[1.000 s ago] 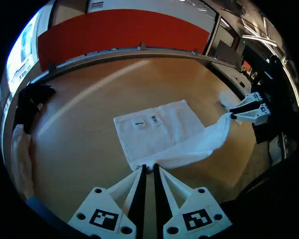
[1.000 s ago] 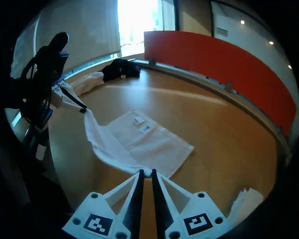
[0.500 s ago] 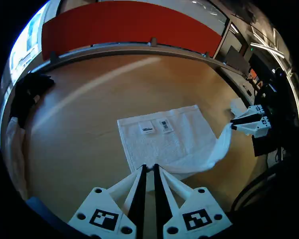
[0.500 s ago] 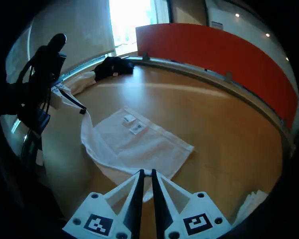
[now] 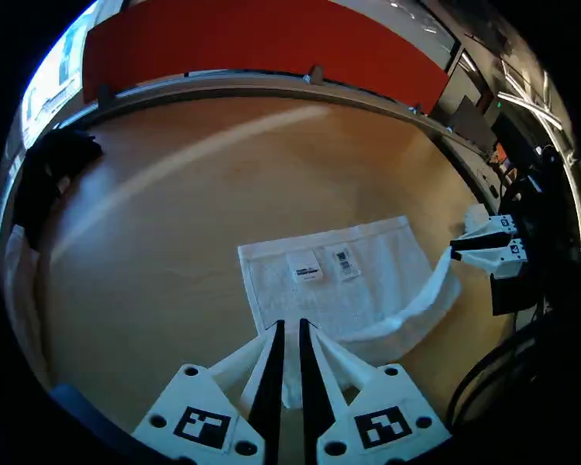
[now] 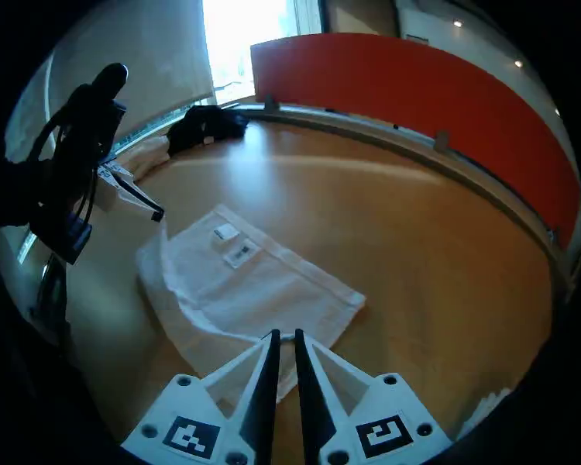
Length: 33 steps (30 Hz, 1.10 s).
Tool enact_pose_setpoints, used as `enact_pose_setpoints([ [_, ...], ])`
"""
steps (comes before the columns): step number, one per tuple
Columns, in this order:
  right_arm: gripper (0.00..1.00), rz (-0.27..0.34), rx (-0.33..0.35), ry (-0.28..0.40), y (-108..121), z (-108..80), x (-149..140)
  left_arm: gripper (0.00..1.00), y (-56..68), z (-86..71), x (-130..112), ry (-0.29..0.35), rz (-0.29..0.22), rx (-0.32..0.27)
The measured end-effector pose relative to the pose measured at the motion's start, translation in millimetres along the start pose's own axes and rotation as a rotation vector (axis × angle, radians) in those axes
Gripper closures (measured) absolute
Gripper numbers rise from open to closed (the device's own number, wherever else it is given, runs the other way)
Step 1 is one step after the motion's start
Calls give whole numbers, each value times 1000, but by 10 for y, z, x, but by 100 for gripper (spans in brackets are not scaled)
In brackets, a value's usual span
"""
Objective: Fold towel
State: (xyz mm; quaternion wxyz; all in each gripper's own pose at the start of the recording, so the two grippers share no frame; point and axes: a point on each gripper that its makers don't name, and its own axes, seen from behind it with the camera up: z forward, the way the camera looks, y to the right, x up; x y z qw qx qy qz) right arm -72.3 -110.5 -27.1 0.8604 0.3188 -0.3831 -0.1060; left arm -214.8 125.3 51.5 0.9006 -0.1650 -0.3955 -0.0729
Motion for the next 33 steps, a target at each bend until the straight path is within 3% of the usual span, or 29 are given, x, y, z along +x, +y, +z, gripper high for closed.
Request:
enact_pose_setpoints([
  [5,86,1,-13,-7,123,118,66,87,-78,135,72,-11,-38,-1],
  [11,86,3,-16,-28,176,197,35,87,-152,241,89,-21,-48,1],
  [24,86,-11,-17,-46,146,203,-51,85,-126,227,-86,-52,9,-23],
  [28,86,-17,-18,-50,143,206,-69,63,-115,248,-169,-73,33,-32],
  [30,86,-19,-17,-51,144,207,-77,45,-103,258,-198,-79,40,-37],
  [33,86,-20,-16,-52,144,203,-90,37,-75,274,-234,-84,48,-48],
])
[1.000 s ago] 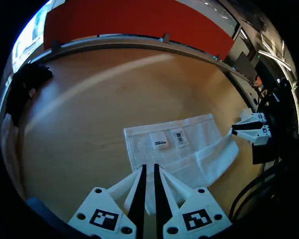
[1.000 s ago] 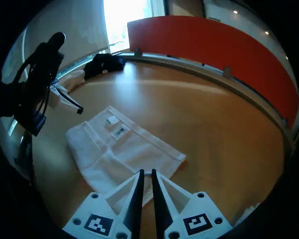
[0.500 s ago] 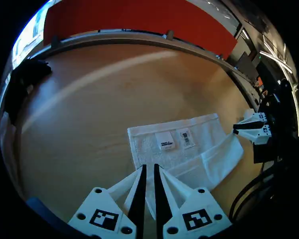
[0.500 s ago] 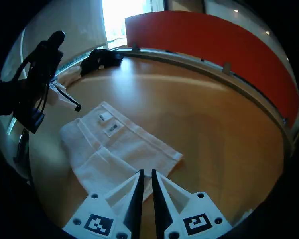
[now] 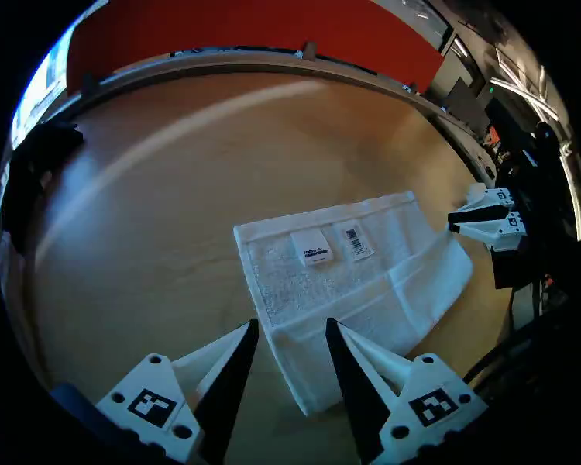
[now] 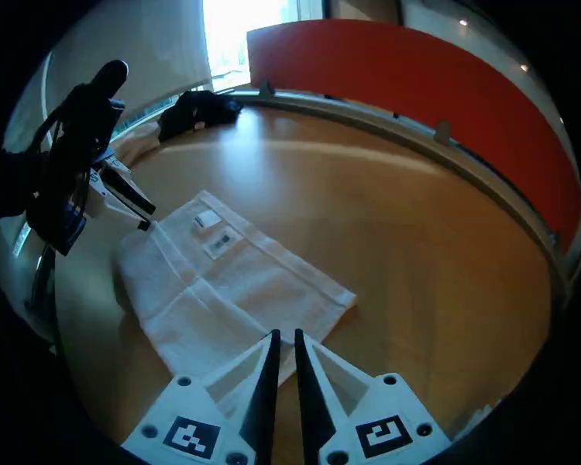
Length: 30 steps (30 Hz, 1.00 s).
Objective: Fold towel
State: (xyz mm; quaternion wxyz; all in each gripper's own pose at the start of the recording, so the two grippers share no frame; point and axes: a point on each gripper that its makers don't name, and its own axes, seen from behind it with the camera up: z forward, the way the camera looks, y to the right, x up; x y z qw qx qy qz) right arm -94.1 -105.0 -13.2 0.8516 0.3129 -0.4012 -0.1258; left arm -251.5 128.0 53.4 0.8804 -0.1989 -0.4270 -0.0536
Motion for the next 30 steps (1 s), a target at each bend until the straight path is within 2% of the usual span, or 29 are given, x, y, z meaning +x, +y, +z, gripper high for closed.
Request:
enact_pose_setpoints([
  [9,86,-3,4,-5,11,-21,-49,38,-20,65,-126,-24,20,5],
  [15,86,-8,5,-6,4,-18,-75,53,-36,109,-197,-45,22,14],
  [17,86,-9,6,-6,2,-17,-81,61,-45,107,-193,-43,16,19],
  [23,86,-19,8,-11,-4,-15,-101,77,-83,109,-196,-49,-20,28],
  [27,87,-23,3,-10,6,-12,-99,84,-94,103,-199,-49,-22,33],
  [30,91,-23,0,-9,15,-7,-100,84,-93,92,-184,-38,-10,39],
])
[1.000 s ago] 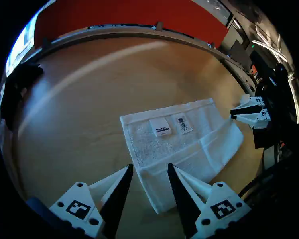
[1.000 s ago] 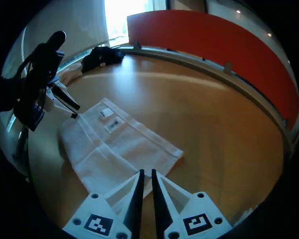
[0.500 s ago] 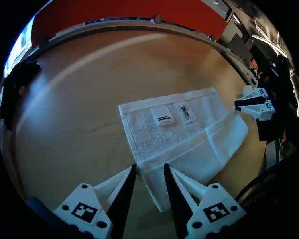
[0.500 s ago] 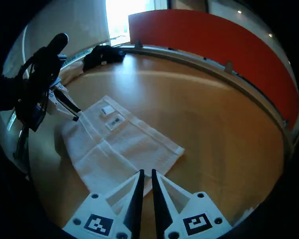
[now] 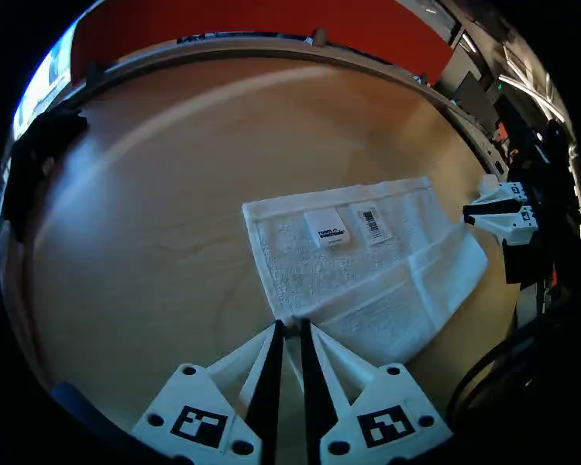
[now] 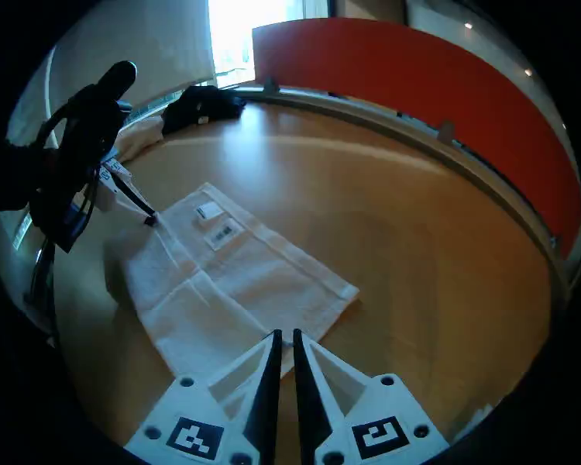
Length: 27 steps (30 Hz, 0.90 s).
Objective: Fold towel
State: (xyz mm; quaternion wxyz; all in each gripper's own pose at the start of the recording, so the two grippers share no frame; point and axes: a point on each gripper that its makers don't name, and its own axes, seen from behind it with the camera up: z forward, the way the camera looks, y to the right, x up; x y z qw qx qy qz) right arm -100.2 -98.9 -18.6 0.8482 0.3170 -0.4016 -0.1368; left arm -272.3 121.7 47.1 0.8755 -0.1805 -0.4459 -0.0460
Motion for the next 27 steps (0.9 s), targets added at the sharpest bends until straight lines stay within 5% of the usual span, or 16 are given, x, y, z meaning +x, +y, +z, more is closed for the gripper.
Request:
enact_pose_setpoints([
  [23,98,-23,-2,-20,21,-8,-64,91,22,-14,41,27,40,31],
  [27,73,-39,-1,-38,27,-17,-105,91,22,-10,44,27,42,30],
])
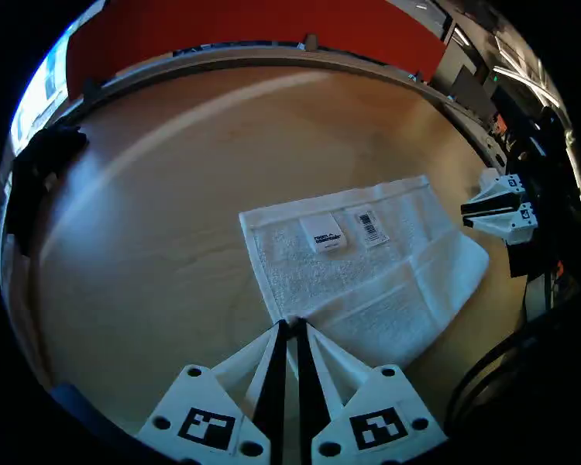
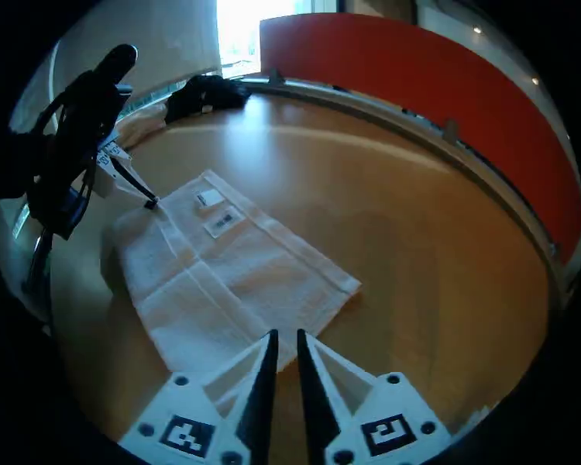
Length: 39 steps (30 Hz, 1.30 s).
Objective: Fold towel
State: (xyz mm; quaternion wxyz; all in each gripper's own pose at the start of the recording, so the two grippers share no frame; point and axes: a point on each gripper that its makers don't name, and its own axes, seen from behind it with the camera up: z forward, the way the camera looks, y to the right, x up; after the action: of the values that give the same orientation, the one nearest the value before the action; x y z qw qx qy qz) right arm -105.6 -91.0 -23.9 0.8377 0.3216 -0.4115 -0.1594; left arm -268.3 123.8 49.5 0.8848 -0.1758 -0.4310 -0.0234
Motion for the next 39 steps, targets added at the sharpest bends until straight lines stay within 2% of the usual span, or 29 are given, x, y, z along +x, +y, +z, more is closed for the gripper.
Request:
enact_pose_setpoints([
  [5,54,1,-1,-19,14,5,-64,91,-1,7,0,-2,-3,-3],
  [9,51,7,5,-27,4,13,-97,91,-6,16,-6,-4,0,-2],
  [17,51,7,16,-51,-29,69,-178,91,-10,31,-7,-8,1,-1],
  [20,54,12,23,-59,-50,92,-209,91,-10,31,-4,-9,1,0],
  [25,74,26,31,-59,-72,113,-211,91,-8,30,0,-8,1,-2],
  [27,78,33,33,-60,-73,119,-208,91,-7,31,-2,-9,1,-2],
  [31,78,38,33,-67,-61,121,-221,91,-12,30,-4,-10,3,-1],
  [33,71,37,31,-73,-51,126,-231,91,-13,31,-3,-11,3,-1],
  [35,70,33,29,-79,-54,138,-246,91,-11,32,-3,-11,3,-2],
  [39,78,33,40,-78,-85,144,-240,91,-11,35,-4,-11,2,-1],
])
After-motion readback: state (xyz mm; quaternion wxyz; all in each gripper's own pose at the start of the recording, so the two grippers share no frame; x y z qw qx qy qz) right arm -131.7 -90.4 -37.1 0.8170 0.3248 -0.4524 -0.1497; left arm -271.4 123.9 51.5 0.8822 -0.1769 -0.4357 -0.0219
